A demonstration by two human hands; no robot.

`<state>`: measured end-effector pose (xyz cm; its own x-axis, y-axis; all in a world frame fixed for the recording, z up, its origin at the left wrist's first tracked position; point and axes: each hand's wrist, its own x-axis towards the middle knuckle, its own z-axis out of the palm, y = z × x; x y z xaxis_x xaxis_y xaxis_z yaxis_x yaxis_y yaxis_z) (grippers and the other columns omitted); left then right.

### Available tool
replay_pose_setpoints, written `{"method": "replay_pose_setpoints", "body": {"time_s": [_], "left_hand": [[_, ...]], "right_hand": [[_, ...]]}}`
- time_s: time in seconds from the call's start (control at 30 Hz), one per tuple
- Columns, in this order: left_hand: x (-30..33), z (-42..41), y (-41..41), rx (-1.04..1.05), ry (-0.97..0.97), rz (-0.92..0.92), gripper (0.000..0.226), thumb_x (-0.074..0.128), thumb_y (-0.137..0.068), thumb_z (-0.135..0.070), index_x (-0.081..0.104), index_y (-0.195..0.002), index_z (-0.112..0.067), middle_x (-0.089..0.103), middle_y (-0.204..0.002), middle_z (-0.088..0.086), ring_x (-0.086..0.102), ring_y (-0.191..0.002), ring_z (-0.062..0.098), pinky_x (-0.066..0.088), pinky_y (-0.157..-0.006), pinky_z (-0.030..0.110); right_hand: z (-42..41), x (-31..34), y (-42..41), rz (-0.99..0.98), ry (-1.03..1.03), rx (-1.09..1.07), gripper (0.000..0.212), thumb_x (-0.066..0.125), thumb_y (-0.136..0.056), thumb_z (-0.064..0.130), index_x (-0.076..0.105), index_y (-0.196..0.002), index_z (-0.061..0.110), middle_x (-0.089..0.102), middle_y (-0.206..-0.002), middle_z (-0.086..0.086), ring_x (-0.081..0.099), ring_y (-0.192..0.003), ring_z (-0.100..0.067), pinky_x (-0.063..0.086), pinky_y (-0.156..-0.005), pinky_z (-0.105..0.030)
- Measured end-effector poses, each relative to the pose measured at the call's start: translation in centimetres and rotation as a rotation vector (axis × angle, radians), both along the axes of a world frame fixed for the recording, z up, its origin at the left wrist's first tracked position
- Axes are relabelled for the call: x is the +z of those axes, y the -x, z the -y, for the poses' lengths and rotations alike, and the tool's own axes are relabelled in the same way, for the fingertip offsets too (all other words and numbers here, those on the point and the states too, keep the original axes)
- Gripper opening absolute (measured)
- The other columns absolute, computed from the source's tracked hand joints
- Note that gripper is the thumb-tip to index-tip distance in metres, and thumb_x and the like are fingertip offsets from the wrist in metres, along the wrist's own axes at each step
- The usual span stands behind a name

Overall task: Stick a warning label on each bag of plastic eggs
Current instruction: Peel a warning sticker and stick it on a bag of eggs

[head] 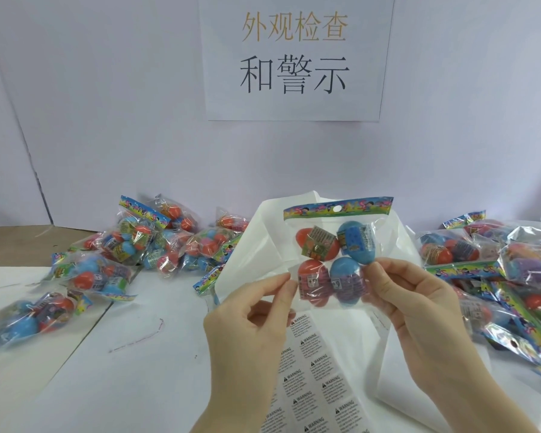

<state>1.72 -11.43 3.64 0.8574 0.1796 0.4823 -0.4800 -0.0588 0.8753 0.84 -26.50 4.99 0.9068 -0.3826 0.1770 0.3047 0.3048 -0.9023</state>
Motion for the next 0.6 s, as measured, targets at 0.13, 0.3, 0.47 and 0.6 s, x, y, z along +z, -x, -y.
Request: {"method": "replay_pose_setpoints", "body": {"time_s": [0.13,0.3,0.47,0.6], "left_hand": [[-0.15,0.05,0.05,0.033,-0.043,-0.004,0.027,0.076,-0.072,-0.015,0.070,-0.059,-0.037,0.069,-0.059,-0.006,0.064,-0.051,0.011,0.046,-0.050,0.011],[-0.04,0.11,0.09,0.011,-0.028,-0.066,0.023,0.076,-0.071,-0.017,0.068,-0.064,-0.037,0.069,-0.062,-0.008,0.060,-0.049,0.011,0.041,-0.047,0.008],[-0.07,0.13,0.13,-0.002,-0.092,-0.112,0.029,0.076,-0.073,-0.016,0.065,-0.065,-0.042,0.068,-0.067,-0.015,0.057,-0.051,0.012,0.043,-0.051,0.009],[0.03,0.24,0.35,0.011,-0.109,-0.133,0.029,0.076,-0.073,-0.017,0.065,-0.062,-0.041,0.068,-0.066,-0.017,0.054,-0.047,0.009,0.041,-0.052,0.008]], "right_hand": [[0.00,0.05,0.04,0.017,-0.001,-0.001,0.009,0.065,-0.059,0.012,0.073,-0.056,0.014,0.069,-0.060,-0.002,0.061,-0.051,-0.006,0.049,-0.051,-0.013],[-0.05,0.11,0.19,0.054,0.033,-0.032,0.009,0.065,-0.059,0.012,0.074,-0.057,0.015,0.068,-0.059,-0.003,0.059,-0.050,-0.007,0.050,-0.051,-0.014],[-0.32,0.21,0.26,0.096,0.098,-0.108,0.010,0.066,-0.058,0.013,0.074,-0.058,0.019,0.067,-0.054,-0.001,0.055,-0.046,-0.006,0.047,-0.050,-0.013],[-0.45,0.15,0.23,0.115,0.113,-0.139,0.009,0.066,-0.057,0.013,0.073,-0.057,0.019,0.066,-0.054,0.001,0.055,-0.046,-0.005,0.047,-0.050,-0.013]]}}
